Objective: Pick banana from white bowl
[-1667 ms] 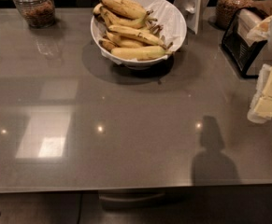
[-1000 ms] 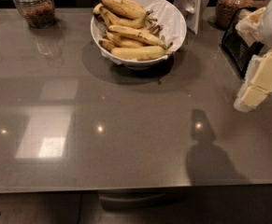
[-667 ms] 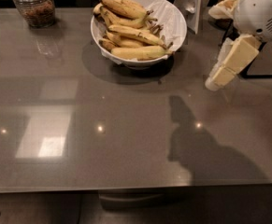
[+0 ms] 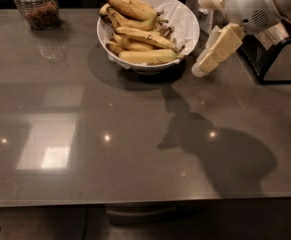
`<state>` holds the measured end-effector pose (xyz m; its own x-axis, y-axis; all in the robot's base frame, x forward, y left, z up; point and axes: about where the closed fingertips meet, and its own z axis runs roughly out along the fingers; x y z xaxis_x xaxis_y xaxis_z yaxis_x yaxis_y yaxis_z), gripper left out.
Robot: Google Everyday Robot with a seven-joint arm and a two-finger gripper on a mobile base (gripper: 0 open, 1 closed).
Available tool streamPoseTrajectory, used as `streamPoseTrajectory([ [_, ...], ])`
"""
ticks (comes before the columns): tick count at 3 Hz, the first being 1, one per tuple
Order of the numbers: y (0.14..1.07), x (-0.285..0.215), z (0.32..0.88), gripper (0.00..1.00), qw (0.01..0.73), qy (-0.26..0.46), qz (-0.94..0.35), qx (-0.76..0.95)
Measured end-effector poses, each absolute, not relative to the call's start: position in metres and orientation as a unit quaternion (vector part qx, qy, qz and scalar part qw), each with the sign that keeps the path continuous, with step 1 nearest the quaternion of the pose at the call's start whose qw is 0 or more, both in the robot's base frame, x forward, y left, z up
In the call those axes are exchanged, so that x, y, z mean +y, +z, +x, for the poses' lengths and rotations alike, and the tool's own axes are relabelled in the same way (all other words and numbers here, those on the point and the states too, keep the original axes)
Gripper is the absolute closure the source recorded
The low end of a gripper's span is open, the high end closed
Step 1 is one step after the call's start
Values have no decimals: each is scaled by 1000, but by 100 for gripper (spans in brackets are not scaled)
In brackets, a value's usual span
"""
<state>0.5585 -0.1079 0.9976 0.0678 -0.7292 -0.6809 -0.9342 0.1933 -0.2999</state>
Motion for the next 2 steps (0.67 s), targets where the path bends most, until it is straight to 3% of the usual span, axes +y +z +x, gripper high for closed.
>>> streamPoseTrajectory([
  [2, 993, -86, 609, 0, 427, 134, -623, 641],
])
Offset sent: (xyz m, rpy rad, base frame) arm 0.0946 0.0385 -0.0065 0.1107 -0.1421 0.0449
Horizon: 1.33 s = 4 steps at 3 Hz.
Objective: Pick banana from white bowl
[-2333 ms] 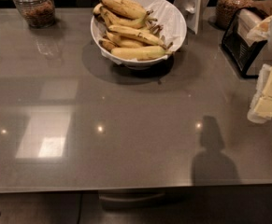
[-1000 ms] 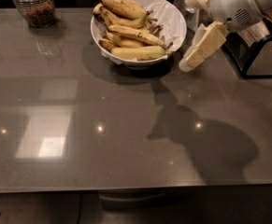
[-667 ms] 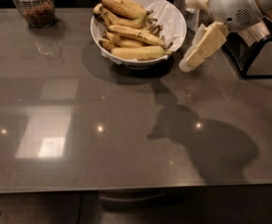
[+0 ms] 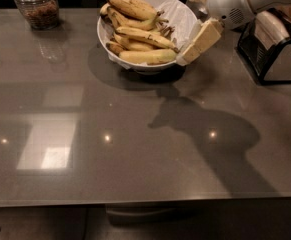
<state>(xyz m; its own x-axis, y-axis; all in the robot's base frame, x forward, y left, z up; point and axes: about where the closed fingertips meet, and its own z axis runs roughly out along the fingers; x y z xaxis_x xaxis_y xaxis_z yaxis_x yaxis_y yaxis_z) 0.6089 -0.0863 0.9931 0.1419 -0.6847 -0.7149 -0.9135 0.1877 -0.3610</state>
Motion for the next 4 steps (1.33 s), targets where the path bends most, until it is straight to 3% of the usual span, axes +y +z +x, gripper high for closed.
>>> streamPoseTrajectory([
  [1, 989, -65, 643, 2, 445, 140, -628, 624],
  [3, 972, -26, 690, 44, 444, 162, -641, 605],
  [4, 959, -18, 706, 45, 436, 169, -642, 608],
])
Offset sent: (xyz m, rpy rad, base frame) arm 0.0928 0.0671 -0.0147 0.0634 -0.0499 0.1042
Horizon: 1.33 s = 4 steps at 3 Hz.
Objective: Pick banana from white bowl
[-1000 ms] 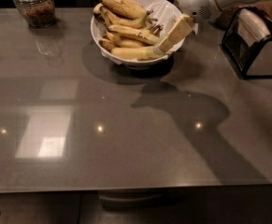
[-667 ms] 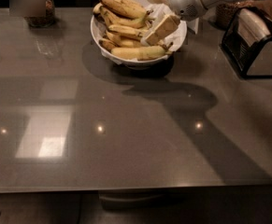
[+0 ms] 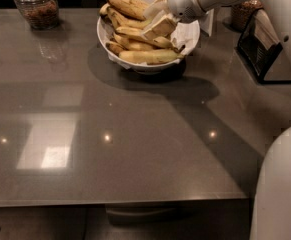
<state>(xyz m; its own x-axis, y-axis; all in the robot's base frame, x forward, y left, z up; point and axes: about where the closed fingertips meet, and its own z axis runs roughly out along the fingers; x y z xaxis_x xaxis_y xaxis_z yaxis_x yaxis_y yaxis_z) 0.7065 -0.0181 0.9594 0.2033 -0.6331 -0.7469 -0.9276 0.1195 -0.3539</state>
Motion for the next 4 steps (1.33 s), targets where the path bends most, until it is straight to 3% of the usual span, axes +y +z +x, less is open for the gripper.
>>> streamPoseTrajectory([
  [2, 934, -11, 729, 43, 413, 175, -643, 621],
  [4, 911, -10, 743, 49, 386, 175, -645, 636],
])
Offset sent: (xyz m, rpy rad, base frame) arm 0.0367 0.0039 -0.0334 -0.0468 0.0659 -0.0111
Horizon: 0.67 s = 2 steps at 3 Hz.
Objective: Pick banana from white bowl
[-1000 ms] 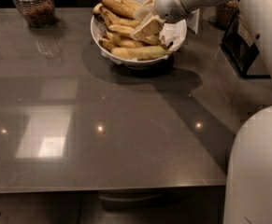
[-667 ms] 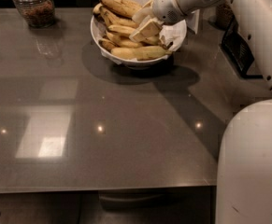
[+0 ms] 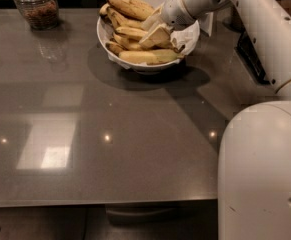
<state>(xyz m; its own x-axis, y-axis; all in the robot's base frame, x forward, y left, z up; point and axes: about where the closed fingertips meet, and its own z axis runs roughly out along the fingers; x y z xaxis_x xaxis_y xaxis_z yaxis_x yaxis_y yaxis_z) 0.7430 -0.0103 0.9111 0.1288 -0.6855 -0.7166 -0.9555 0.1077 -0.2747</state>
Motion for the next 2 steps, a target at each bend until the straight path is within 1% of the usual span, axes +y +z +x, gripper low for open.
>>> streamPoseTrajectory([
  [1, 906, -9, 744, 68, 376, 176, -647, 639],
  [2, 914, -6, 738, 91, 372, 177, -652, 637],
])
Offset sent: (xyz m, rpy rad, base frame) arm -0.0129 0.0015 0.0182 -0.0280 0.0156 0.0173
